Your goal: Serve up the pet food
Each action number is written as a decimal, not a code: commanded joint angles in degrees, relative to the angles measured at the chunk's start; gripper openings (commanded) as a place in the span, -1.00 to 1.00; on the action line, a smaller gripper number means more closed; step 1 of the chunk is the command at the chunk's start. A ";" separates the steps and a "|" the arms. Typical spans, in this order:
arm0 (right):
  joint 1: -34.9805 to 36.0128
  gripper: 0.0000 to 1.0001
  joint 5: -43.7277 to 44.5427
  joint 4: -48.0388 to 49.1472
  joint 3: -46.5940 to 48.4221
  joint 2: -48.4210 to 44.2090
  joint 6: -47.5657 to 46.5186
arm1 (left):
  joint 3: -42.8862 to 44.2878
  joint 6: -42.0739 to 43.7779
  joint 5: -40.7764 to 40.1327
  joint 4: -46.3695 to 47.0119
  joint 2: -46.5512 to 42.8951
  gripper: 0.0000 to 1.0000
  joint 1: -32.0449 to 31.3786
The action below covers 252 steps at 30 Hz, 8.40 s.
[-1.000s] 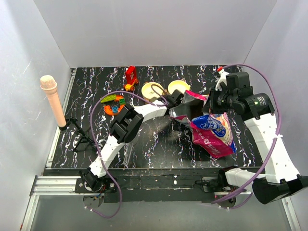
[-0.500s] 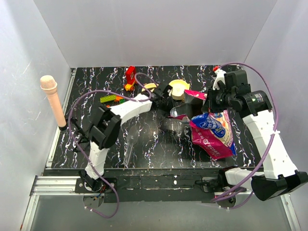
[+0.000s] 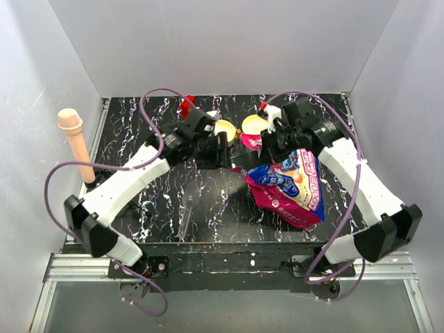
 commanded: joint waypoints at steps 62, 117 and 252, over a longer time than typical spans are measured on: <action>1.65 -0.97 9.81 2.28 -13.65 -34.27 11.92 | -41.42 4.15 16.58 35.53 -3.26 -1.00 -2.02; 1.57 -0.97 4.09 0.79 -12.68 -33.92 14.82 | -33.63 34.97 6.46 23.59 5.33 0.16 4.40; 1.57 -0.97 6.38 1.40 -11.36 -35.77 17.81 | -46.20 -16.90 53.40 87.52 26.96 -1.00 18.90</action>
